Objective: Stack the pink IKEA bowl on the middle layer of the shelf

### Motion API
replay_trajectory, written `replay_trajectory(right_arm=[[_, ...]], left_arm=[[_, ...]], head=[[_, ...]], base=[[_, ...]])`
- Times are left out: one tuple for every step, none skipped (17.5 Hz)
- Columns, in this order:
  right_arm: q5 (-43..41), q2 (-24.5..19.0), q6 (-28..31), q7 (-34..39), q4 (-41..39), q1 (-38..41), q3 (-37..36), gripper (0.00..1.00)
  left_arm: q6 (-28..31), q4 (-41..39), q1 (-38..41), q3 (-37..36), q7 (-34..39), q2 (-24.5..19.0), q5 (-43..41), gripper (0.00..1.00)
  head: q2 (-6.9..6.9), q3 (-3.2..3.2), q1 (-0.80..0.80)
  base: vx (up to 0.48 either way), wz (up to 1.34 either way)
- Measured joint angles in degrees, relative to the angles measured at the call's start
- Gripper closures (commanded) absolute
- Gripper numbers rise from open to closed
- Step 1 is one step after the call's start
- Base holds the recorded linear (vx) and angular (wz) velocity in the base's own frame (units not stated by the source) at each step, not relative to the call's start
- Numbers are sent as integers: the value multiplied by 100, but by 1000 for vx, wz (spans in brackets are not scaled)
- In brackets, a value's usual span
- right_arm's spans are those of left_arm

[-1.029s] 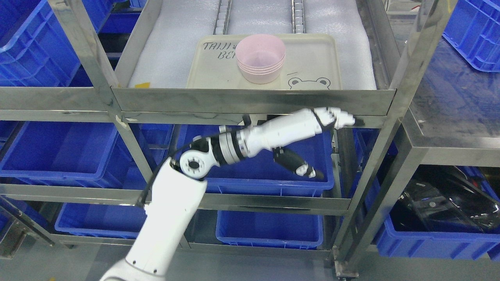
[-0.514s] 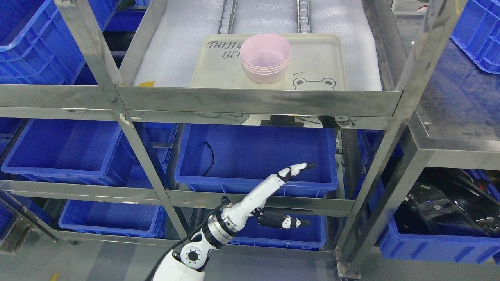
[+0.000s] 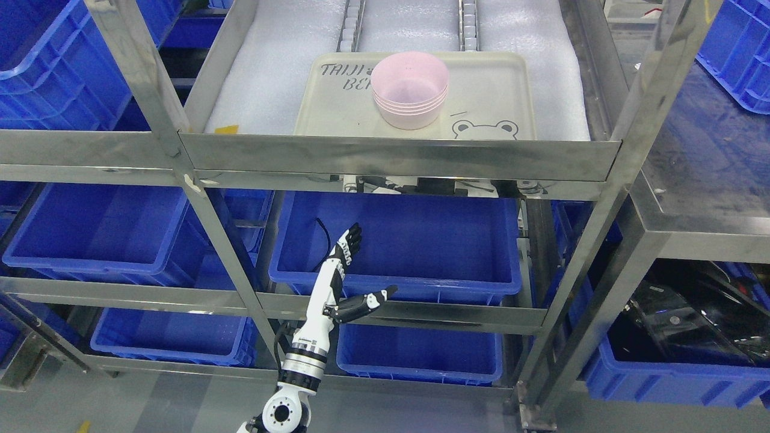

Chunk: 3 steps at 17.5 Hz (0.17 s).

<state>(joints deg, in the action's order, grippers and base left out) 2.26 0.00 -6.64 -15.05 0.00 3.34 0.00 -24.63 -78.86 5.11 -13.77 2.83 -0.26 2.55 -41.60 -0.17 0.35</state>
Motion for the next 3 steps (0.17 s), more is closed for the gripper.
replay_trajectory(right_arm=[[0,0,0,0,0,0,0,0],[0,0,0,0,0,0,0,0],[0,0,0,0,0,0,0,0]], left_arm=[[71,-8,30,35,16,3,69,0],[109,-18,55,65,33,6,125,0],[147,-25,78,90,44,8,170,0]], head=[[0,0,0],[0,0,0],[0,0,0]], base=[[0,0],[0,0],[0,0]])
